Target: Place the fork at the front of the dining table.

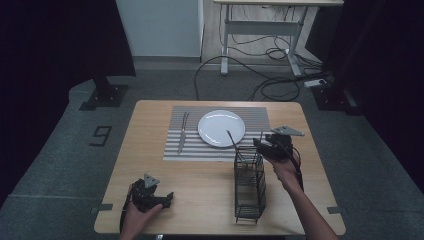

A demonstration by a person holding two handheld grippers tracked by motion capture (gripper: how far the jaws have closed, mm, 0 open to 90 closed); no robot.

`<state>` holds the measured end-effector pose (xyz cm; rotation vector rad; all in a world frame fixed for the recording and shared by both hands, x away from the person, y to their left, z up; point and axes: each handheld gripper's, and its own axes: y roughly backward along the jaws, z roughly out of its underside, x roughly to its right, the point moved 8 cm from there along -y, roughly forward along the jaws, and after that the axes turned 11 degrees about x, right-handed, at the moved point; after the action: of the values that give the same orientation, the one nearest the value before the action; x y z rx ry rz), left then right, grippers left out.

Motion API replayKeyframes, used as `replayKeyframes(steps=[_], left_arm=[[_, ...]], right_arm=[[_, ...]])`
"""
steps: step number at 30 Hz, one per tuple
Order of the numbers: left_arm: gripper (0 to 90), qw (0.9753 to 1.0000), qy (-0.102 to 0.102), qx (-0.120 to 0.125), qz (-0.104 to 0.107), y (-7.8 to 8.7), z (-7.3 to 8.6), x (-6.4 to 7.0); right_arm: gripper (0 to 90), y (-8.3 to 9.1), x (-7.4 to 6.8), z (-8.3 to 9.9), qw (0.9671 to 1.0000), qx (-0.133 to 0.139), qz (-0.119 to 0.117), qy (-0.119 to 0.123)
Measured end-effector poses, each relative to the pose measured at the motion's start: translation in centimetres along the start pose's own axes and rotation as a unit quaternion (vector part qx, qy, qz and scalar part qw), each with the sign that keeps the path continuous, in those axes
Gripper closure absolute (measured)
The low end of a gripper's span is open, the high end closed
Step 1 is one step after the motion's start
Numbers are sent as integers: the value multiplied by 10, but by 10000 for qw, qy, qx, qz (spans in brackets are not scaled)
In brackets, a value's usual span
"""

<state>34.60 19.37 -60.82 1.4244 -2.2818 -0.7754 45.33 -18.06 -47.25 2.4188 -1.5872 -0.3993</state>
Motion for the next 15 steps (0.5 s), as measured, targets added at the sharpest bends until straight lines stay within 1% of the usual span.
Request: replayKeyframes(steps=[4, 6, 7, 8, 9, 10, 11, 12, 14, 15], left_arm=[[2, 10000, -3, -1, 6, 0, 0, 0], [1, 10000, -6, -1, 9, 0, 0, 0], [1, 10000, -10, -2, 14, 0, 0, 0], [1, 10000, -15, -1, 19, 0, 0, 0], [1, 10000, -15, -1, 19, 0, 0, 0], [1, 10000, -17, -1, 22, 0, 0, 0], [1, 10000, -15, 1, 23, 0, 0, 0], [1, 10000, -15, 1, 23, 0, 0, 0], [1, 10000, -17, 0, 23, 0, 0, 0], [1, 10000, -16, 0, 22, 0, 0, 0]], right_arm=[[511, -4, -1, 1, 9999, -22, -84, -103], [526, -5, -1, 2, 9999, -36, -90, -108], [545, -6, -1, 3, 9998, -40, -105, -139], [586, -6, 0, 3, 9998, -39, -111, -179], [586, -6, 0, 3, 9998, -39, -111, -179], [629, -5, 0, 2, 9998, -3, -90, -149], [652, -5, 0, 2, 9999, 7, -80, -130], [652, -5, 0, 2, 9999, 7, -80, -130], [717, -1, -2, 0, 10000, 63, -50, 21], [733, 0, -2, 0, 9999, 77, -58, 38]])
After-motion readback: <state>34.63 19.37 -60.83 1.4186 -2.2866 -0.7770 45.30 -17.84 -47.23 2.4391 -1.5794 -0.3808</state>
